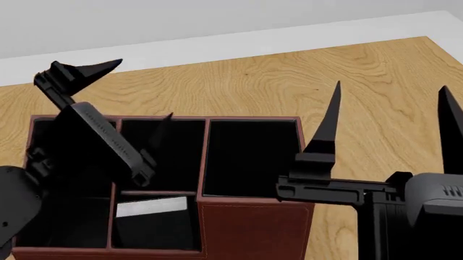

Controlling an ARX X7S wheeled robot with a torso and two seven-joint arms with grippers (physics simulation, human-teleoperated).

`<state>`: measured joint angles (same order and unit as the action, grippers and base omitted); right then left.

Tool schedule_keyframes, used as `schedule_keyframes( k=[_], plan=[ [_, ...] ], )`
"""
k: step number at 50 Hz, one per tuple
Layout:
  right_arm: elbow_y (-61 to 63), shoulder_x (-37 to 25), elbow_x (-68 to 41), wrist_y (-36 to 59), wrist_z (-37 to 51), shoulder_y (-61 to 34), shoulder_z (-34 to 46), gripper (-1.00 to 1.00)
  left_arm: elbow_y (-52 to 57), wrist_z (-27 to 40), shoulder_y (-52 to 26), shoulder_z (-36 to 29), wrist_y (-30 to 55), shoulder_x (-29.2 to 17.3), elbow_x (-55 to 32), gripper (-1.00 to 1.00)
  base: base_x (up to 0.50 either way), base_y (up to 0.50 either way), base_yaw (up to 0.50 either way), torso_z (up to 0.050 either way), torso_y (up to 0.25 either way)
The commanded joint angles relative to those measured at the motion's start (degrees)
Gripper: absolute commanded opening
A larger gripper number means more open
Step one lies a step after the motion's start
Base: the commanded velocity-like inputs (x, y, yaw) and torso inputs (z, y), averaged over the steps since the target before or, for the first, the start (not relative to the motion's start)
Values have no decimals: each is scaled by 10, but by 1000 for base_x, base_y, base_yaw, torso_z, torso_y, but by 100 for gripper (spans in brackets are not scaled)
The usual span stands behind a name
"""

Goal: Pick up the book and place it in the back compartment of the caddy.

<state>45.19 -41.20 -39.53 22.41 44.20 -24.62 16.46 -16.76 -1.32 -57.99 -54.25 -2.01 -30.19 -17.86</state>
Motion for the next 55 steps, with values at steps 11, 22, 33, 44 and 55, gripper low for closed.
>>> schedule_keyframes(
  k=[11,22,33,44,55],
  plan=[
    [50,-24,2,7,21,16,-13,100,238,97,48,43,62,-96,-36,100,0,0,0,0,0],
    [82,-41,2,8,42,32,-29,100,310,133,76,59,75,-134,-49,100,0,0,0,0,0],
    [112,-58,-5,16,65,38,-43,100,364,173,103,75,76,-166,-53,100,0,0,0,0,0],
    [120,-64,4,12,75,41,-44,100,403,212,131,92,67,-187,-59,100,0,0,0,0,0],
    [116,-64,14,8,74,38,-35,100,446,249,159,109,61,-211,-67,100,0,0,0,0,0]
  ],
)
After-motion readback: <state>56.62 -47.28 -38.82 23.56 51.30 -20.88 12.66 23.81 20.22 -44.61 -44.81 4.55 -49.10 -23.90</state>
